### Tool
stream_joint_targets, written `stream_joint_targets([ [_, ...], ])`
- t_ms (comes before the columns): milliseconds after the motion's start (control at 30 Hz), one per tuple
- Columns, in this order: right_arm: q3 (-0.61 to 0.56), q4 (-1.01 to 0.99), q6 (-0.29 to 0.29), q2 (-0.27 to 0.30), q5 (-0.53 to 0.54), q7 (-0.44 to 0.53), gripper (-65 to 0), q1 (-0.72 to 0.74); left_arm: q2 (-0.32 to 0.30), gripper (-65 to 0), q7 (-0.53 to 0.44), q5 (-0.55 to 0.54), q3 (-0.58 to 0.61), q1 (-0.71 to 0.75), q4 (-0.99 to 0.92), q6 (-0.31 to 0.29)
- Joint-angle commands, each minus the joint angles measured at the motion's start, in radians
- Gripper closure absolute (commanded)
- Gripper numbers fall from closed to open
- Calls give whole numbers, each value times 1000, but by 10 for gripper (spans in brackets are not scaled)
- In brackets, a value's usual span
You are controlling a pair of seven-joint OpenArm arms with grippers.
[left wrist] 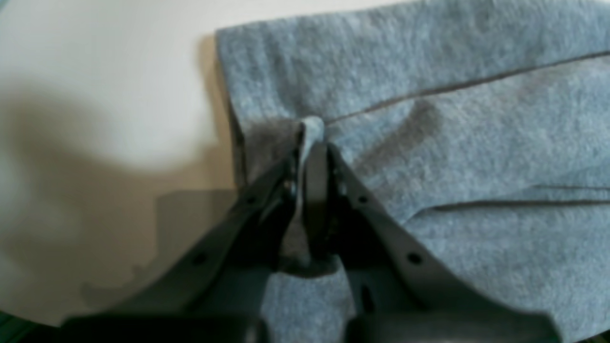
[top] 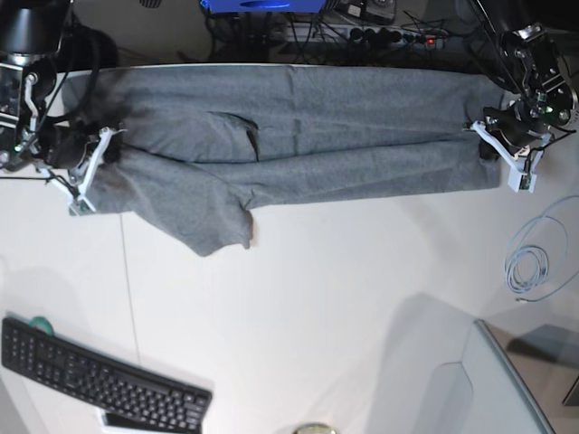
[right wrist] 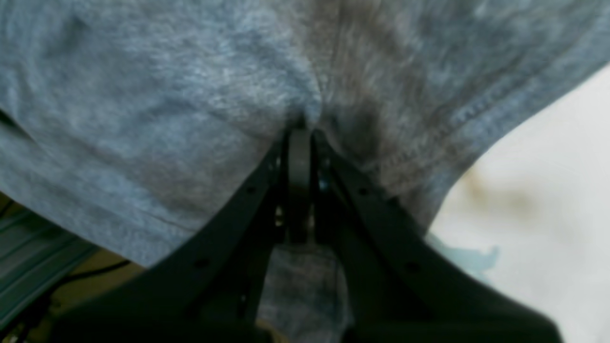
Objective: Layout the t-shirt on the table in an organized manner, then fold the t-shirt properly
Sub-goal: 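Lift the hem with both grippers and fold it over toward the collar edge, then release the hem and reposition both grippers onto the folded shirt's ends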
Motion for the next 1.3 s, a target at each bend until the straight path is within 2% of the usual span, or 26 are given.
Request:
stream_joint_targets([
  [0,7,21,0,10,12,9,-12,13,-18,0,-20,-5,-3,-7,13,7],
  [67,9,33,0,10,15,8,-69,10,-18,0,-16,-5,-3,-7,19,7],
  [133,9,67,0,8,16,6,-195,7,-19,0,-14,-3,-3,-7,26,7],
  [233,47,133,0,-24,15,-2,-380,2,-24,0,-14,-3,-3,-7,27,7],
  [267,76,157,0,-38,15,-2,-413,-3,-25,0,-14,-3,-4,-7,33,7],
  [400,116,274,0,-67,15,-2,-419,-1,-25,-311,-14,-5,-13,19,108,7],
  [467,87,292,0,-67,15,-2,-420,28,-27,-428,-14,-6,-35,26,156,7],
  [533,41,268,0,-64,12,-2,-422,82,-18,-507,-14,-12,-108,26,214,7],
  [567,17,234,0,-64,12,-2,-422,116,-14,-522,-12,-12,-145,26,240,4],
  [733,-91,-64,0,-65,12,12,-422,330,39,-508,-12,-14,-247,53,336,1],
  [833,-158,-236,-5,-67,12,84,-423,421,53,-510,-16,-14,-256,79,336,1],
  [967,-263,-417,-88,-67,12,178,-425,495,56,-510,-20,-14,-257,119,314,1],
  [1100,-315,-458,-89,-70,15,202,-419,510,56,-510,-20,-14,-257,121,299,1],
  [1233,-319,-460,-91,-91,12,202,-414,510,56,-510,-20,-14,-257,121,294,1],
  [1267,-321,-460,-91,-91,12,202,-393,510,56,-510,-20,-14,-257,121,294,1],
])
